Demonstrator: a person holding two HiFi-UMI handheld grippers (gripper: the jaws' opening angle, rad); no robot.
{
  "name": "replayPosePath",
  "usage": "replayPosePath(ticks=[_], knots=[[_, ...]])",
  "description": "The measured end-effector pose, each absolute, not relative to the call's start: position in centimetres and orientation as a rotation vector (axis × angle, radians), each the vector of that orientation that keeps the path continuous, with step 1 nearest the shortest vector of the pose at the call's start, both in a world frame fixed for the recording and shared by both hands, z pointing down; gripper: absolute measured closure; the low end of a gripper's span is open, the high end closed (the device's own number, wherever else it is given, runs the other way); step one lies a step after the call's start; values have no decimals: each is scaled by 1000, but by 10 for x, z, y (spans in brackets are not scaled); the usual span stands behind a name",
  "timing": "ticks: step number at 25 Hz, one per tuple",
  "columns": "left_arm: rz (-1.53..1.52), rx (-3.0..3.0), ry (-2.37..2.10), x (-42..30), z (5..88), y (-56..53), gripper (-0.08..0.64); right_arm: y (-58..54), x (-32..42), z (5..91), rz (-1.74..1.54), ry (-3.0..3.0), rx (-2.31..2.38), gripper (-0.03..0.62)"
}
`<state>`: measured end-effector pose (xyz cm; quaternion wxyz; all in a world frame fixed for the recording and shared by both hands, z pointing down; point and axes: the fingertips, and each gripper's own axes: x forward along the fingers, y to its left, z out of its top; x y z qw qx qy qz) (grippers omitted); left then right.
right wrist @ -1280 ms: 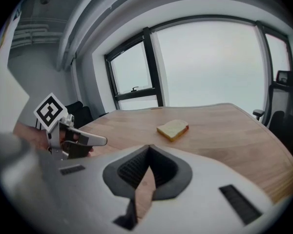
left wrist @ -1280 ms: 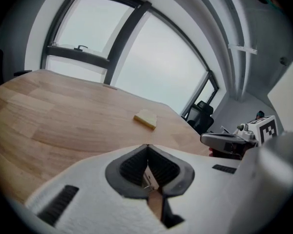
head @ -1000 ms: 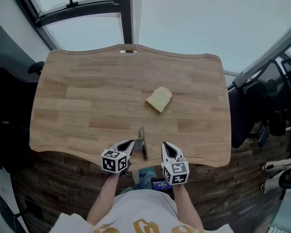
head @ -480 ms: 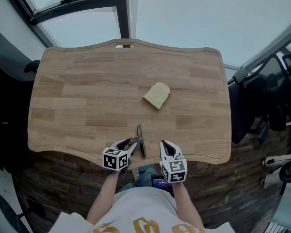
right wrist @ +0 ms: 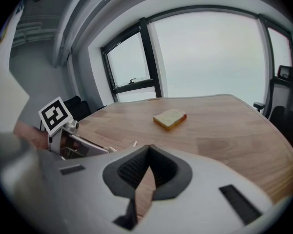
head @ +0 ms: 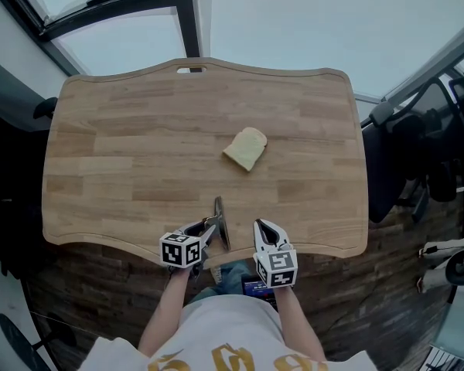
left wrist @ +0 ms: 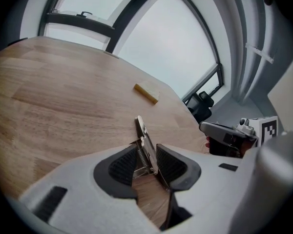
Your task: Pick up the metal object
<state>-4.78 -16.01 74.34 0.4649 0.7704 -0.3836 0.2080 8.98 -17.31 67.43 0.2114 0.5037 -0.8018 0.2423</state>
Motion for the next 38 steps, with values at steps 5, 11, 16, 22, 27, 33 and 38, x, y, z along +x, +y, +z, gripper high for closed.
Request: replayPosePath(ticks=[5,11,16,22,27,33,38], knots=[[480,1849,-919,-46,749,-158,471,-175,91,676,662,-2218,1392,581],[359,1780,-926,-46,749,-164,501,-177,92,675,659,-2221,1384,581],[233,1699,-901,-46,750,-168,518,-178,92,678,663,-2215,1379,581],[171,1650,-907,-49,750,-167,522,-179,89,676,666,-2224,1386,581],[120,1632,-907,-49,745,-172,526,-180,86,671,664,-2235,1391,581],[100,1659,-919,-53,734,-176,528,-178,86,664,647,-2242,1395,581],[93,1695,-927,-56,723,-177,528,-178,87,657,626,-2244,1419,581]])
